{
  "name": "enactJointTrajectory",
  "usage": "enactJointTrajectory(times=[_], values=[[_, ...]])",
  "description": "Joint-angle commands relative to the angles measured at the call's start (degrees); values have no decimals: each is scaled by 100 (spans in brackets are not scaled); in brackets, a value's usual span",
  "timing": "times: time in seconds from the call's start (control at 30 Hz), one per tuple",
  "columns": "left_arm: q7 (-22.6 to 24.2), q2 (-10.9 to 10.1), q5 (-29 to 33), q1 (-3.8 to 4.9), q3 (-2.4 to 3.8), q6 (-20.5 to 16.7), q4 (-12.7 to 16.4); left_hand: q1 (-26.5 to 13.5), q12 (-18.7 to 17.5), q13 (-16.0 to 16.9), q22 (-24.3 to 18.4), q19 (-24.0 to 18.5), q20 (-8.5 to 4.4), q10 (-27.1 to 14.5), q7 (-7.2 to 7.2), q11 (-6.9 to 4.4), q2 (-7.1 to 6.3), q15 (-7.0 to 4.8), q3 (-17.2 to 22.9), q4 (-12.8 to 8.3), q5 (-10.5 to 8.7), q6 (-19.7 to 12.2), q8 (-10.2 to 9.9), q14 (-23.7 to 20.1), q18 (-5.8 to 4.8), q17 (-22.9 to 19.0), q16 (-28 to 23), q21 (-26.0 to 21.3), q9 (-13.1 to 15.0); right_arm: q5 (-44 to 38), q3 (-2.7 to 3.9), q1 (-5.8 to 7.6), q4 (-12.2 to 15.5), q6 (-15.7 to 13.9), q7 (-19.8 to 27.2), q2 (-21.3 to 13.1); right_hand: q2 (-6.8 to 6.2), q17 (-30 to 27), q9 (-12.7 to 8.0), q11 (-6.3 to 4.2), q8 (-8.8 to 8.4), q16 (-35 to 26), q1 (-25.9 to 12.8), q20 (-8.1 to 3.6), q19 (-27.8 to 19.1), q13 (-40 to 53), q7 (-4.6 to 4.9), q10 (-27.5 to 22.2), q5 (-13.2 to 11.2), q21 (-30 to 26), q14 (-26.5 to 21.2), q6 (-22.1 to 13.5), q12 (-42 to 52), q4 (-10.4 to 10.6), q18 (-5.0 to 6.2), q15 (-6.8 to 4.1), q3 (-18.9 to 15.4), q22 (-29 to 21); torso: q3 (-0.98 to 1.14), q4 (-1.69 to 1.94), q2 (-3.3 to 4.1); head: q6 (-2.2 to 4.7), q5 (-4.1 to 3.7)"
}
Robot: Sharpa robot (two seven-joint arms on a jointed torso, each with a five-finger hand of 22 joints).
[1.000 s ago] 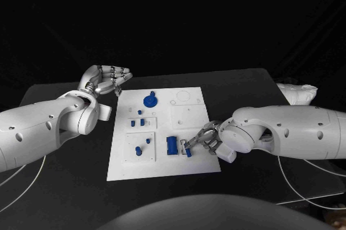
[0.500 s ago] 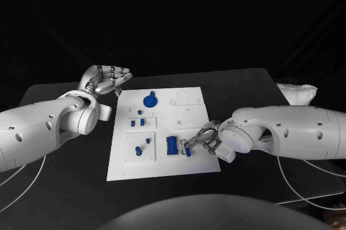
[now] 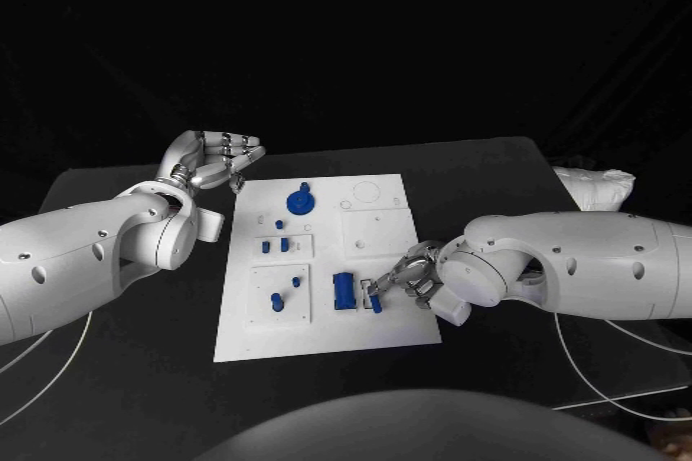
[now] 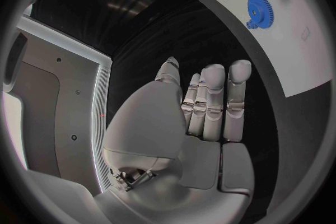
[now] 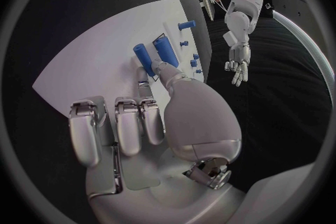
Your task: Assemble the parts on the task board
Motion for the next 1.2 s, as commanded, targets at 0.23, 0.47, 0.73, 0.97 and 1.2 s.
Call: enactJointTrajectory(times=[0.23,0.47,0.73,0.97,1.2], values=[[27,7,-23,2,4,82,11,-7,-21,4,-6,40,5,-19,7,3,50,4,-33,-8,23,-29,-18,2,47,-6,-20,-26,-5,-30,5,2,70,-67,-9,-52,-8,1508,3,-40,10,23,53,-42,600,1509,0,611,27,26,588,33,22,-15,-80,-45,-22,1509,-2,-5,-1,0,-6],[27,9,-23,2,4,91,9,-7,-21,4,-6,40,5,-19,7,3,50,4,-33,-8,23,-29,-18,2,47,-6,-20,-26,-5,-30,5,1,139,-135,-32,-88,-7,1508,0,-44,7,23,58,-43,600,1509,-3,611,30,26,588,36,22,-19,-80,-46,-20,1509,4,-1,-1,0,-8],[25,6,-23,2,4,94,5,-7,-21,4,-6,40,5,-19,7,3,50,4,-33,-8,23,-29,-18,2,47,-6,-20,-26,-5,-30,5,0,190,-201,-26,-122,-6,1508,-1,-45,6,23,60,-44,600,1509,-4,611,32,26,588,37,22,-20,-80,-46,-19,1509,2,-6,0,0,-3],[26,11,-23,2,4,101,2,-7,-21,4,-6,40,5,-19,7,3,50,4,-33,-8,23,-29,-18,2,47,-6,-20,-26,-5,-16,5,-5,196,-197,3,-135,-6,1508,-1,-45,6,23,60,-44,600,1509,-4,611,32,26,588,37,22,-20,-80,-46,-19,1509,3,-4,0,0,-14],[25,20,-23,2,4,103,-10,-7,-21,4,-6,40,5,-19,7,3,50,4,-33,-8,23,-29,-18,2,47,-6,-20,-26,-5,23,5,-7,128,-174,70,-90,-8,1508,-4,-48,2,23,62,-46,600,1509,-5,611,37,26,588,40,22,-24,-80,-48,-20,1509,1,2,-1,0,-26]])
